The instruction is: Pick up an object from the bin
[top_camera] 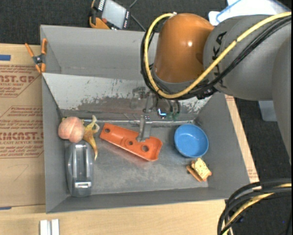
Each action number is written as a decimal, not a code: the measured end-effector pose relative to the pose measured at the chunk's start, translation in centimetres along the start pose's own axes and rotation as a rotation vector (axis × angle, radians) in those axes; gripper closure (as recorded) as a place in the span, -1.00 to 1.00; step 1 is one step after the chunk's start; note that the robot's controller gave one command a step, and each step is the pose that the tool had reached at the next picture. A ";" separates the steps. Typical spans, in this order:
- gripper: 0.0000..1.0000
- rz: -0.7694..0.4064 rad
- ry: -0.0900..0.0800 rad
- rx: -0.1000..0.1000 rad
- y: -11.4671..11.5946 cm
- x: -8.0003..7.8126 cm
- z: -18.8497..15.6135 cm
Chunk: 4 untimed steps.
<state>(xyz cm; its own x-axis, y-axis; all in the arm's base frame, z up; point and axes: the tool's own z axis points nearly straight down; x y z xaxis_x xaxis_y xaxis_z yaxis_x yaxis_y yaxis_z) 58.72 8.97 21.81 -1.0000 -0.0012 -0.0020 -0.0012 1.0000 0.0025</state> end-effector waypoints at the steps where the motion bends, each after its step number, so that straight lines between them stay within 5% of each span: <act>1: -1.00 0.000 0.000 0.000 0.0 0.0 0.0; 2: -1.00 0.013 0.005 -0.002 2.3 -0.3 8.0; 4: -1.00 -0.041 -0.016 -0.002 0.6 0.5 8.2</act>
Offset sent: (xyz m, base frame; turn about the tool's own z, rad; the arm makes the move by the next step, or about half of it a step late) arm 0.0048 0.0211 -0.0768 0.0157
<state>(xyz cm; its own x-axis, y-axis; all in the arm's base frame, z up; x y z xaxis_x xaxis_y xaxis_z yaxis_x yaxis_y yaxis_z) 58.25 9.57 13.63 -0.9989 -0.0426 -0.0177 -0.0426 0.9991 0.0038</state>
